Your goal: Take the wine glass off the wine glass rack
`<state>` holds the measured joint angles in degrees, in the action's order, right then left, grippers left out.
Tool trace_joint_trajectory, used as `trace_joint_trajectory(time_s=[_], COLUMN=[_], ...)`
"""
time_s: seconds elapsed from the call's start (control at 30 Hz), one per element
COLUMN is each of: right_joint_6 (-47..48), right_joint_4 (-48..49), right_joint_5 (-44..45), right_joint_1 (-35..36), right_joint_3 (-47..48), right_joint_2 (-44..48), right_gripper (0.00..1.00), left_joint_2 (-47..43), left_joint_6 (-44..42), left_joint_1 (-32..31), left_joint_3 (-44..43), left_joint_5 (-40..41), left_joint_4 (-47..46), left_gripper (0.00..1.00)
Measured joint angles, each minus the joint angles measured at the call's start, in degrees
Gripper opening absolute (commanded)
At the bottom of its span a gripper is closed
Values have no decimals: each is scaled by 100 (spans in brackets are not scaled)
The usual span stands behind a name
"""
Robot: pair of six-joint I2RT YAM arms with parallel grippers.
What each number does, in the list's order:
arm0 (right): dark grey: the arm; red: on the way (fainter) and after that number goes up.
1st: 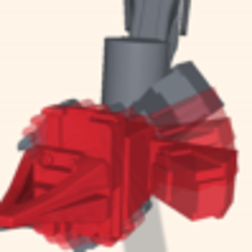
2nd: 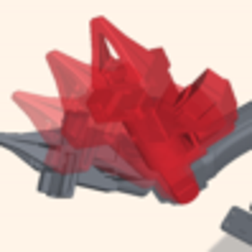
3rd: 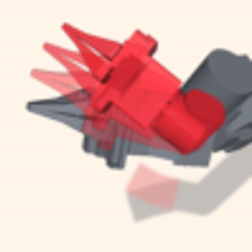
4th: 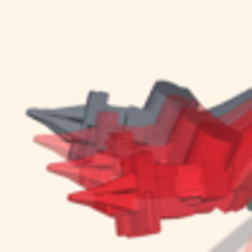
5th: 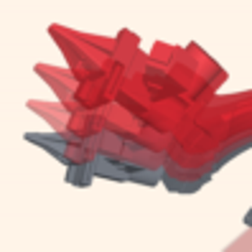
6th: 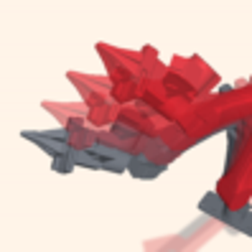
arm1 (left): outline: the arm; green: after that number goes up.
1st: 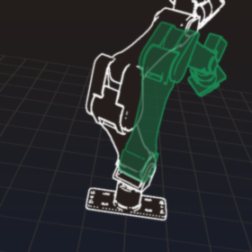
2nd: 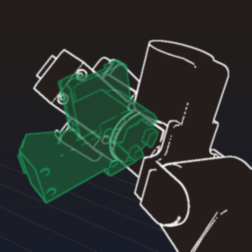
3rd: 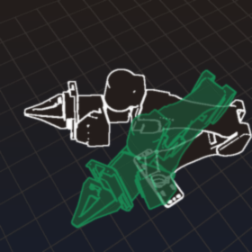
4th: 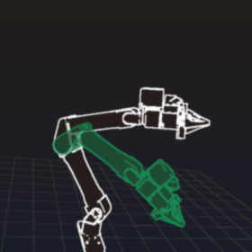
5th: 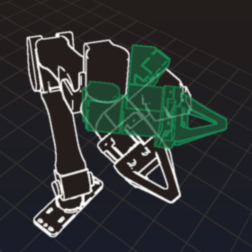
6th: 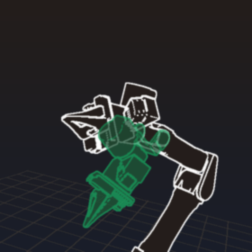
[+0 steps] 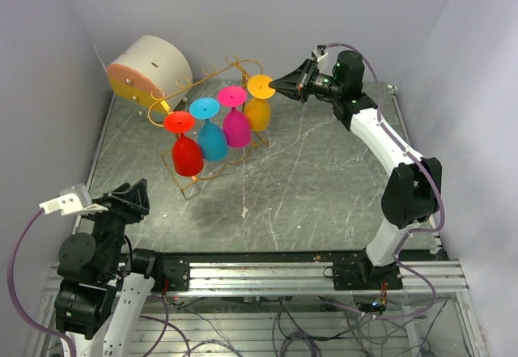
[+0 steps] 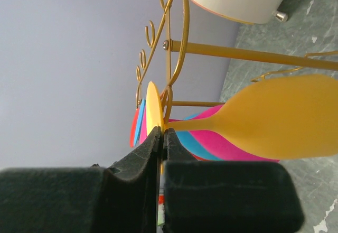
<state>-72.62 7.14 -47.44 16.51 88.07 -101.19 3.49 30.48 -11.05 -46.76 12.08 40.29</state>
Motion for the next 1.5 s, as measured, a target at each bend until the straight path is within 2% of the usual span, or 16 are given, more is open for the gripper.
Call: trace_joint_trajectory(time_s=[0.2, 0.43, 0.53, 0.63, 0.73, 0.83, 1.0, 1.13, 1.33, 1.43, 1.5], right_joint_6=[675, 2238, 3097, 3910, 4631, 5160, 5692, 5860, 5925, 5956, 5982], right_joint_4=[-573, -1698, -2085, -2450, -2865, -3202, -3657, -3810, -3926, -4059, -4190], right_joint_5=[157, 796, 1226, 1880, 2597, 3298, 4310, 4704, 4883, 4992, 5066], right_joint_1=[0, 2, 28, 208, 555, 815, 992, 1012, 1025, 1054, 1082], right_joint_3=[-162, -800, -1163, -1644, -2048, -2321, -2577, -2524, -2441, -2214, -1917], right_joint_2=[442, 1895, 2677, 3543, 4400, 5082, 5906, 6000, 5351, 4979, 4758], right_gripper=[0, 0, 0, 0, 0, 0, 0, 0, 0, 0, 0], left_joint_2=[7, 374, 894, 1836, 2909, 3633, 4286, 4426, 4802, 5248, 5672], left_joint_6=[-4, -22, 39, 302, 796, 1519, 2177, 2426, 2328, 2142, 2000], left_joint_1=[0, 0, 0, 0, 2, 2, 2, 2, -109, -660, -1364], left_joint_3=[0, -256, -855, -1803, -2487, -2551, -2876, -3104, -3390, -3552, -3816], left_joint_5=[-2, -122, -544, -1414, -2671, -3840, -4739, -5036, -5060, -4717, -4293], left_joint_4=[-2, -4, -48, -227, -791, -1362, -1399, -1405, -1224, -951, -750], left_gripper=[67, 69, 65, 60, 61, 64, 64, 64, 63, 61, 62])
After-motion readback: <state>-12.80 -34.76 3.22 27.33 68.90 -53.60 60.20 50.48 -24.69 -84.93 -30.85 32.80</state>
